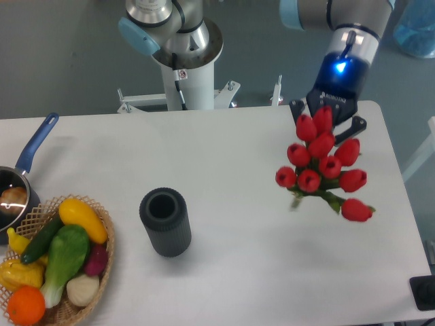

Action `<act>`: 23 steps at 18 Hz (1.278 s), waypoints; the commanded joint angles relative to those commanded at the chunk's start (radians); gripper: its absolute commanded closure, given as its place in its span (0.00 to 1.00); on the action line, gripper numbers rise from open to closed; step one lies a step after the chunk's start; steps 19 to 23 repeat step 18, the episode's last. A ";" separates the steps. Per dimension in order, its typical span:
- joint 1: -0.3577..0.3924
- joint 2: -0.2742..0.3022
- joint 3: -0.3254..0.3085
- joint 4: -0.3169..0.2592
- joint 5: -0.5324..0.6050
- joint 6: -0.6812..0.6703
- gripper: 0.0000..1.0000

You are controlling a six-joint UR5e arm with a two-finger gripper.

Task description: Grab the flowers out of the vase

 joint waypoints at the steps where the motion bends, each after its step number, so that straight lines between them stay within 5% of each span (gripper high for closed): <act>1: -0.009 -0.005 0.003 -0.014 0.061 -0.002 1.00; 7: -0.052 -0.005 0.051 -0.106 0.330 -0.024 0.99; 15: -0.195 -0.017 0.113 -0.136 0.646 -0.018 0.98; 18: -0.213 -0.023 0.150 -0.189 0.685 -0.020 0.99; 23: -0.213 -0.023 0.150 -0.189 0.685 -0.020 0.99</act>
